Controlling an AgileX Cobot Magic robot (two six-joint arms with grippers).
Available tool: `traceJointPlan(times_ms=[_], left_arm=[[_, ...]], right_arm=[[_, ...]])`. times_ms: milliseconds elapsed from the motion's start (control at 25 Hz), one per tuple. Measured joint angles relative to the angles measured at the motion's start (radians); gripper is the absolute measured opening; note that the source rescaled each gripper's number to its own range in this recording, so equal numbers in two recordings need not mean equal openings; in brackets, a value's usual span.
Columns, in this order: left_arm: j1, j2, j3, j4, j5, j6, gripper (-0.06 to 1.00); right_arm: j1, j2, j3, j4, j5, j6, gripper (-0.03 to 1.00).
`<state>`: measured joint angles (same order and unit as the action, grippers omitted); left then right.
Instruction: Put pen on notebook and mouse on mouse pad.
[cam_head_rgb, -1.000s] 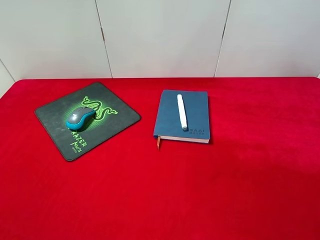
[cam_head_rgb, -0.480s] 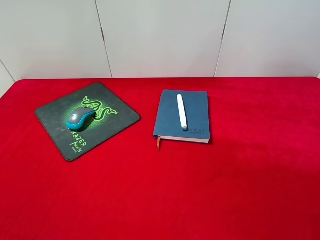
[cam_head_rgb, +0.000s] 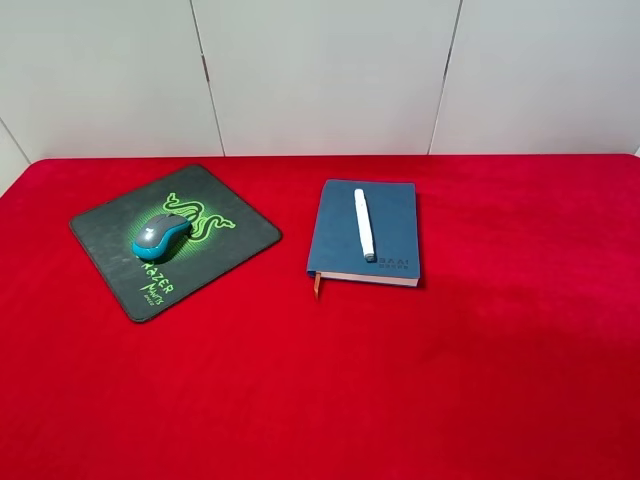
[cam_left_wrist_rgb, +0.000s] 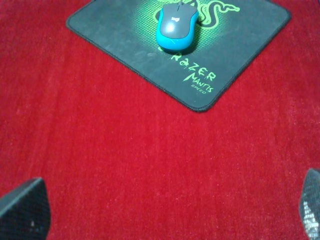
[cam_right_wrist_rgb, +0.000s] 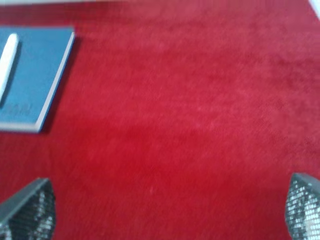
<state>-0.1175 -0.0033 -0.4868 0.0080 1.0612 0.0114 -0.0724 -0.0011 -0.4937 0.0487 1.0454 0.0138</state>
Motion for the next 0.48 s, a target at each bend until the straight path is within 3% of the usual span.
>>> traceJointPlan(times_ms=[480], left_arm=[[0.0,0.0,0.0,0.0,0.0,0.0,1.0]], right_arm=[[-0.004,-0.003,0.007,0.0,-0.025,0.0,1.0]])
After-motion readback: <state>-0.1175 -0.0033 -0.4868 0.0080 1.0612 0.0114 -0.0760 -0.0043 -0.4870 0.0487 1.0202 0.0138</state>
